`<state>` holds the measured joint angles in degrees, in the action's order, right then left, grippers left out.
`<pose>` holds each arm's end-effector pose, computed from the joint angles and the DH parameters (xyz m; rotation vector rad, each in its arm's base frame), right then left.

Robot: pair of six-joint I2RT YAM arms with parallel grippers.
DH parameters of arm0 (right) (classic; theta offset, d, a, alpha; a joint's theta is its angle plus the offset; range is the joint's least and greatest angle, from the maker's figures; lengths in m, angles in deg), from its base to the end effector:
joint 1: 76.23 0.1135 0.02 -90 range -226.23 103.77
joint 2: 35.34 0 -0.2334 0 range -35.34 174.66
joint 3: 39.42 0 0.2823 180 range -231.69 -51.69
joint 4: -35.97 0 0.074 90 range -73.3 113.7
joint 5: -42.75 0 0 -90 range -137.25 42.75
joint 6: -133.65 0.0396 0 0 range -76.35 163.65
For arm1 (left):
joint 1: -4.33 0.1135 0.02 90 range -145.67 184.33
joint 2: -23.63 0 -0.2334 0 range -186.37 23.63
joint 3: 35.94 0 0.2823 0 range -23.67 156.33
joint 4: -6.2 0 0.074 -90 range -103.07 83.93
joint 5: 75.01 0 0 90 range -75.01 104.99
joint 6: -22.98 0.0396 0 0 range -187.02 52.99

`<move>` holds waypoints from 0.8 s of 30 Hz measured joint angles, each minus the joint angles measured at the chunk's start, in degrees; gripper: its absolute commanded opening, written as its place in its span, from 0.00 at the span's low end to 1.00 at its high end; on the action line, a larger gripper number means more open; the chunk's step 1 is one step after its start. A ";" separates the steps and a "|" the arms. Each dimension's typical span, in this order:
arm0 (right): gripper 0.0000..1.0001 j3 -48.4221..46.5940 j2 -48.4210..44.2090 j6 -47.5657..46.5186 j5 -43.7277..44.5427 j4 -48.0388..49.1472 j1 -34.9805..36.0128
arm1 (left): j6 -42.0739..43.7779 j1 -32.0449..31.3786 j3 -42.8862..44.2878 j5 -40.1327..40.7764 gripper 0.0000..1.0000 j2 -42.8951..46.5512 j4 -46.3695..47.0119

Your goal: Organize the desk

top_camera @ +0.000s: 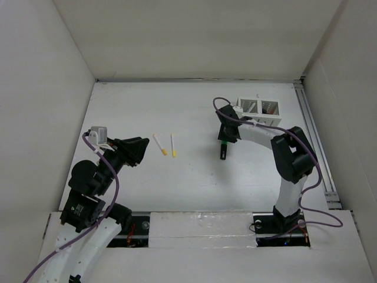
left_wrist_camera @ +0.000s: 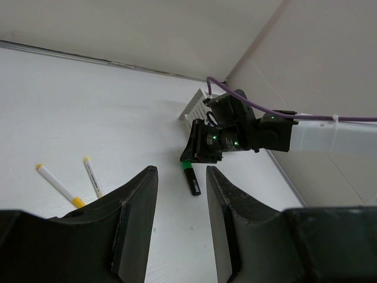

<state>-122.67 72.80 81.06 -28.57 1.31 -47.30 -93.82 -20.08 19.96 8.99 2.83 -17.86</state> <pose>0.3608 0.1849 0.1204 0.2993 2.5088 0.0284 0.1295 -0.0633 0.3804 0.0609 1.4266 -0.8150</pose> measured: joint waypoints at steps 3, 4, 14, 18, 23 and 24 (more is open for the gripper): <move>0.27 0.22 0.00 0.11 0.55 -0.09 0.44 | 0.00 0.00 0.00 0.00 0.35 0.02 0.00; 0.26 0.33 0.00 0.15 0.72 -0.07 0.55 | 0.00 0.00 0.00 0.00 0.35 0.04 0.00; 0.20 2.93 -7.04 0.17 1.14 -0.09 0.52 | 0.00 0.00 0.00 0.00 0.35 0.07 0.00; 0.17 3.43 -14.93 0.37 0.55 0.68 -1.57 | 0.00 0.00 0.00 0.00 0.35 0.09 -0.02; 0.17 3.63 -23.58 1.09 1.01 2.97 -8.55 | 0.00 0.00 0.00 0.02 0.35 0.33 0.00; 0.16 3.65 -24.63 1.46 1.46 3.43 -10.27 | 0.00 0.00 0.00 0.02 0.35 0.42 0.00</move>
<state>-119.02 48.17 82.52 -27.11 4.74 -57.57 -93.82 -20.08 19.96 9.01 3.25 -17.86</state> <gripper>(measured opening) 0.347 0.348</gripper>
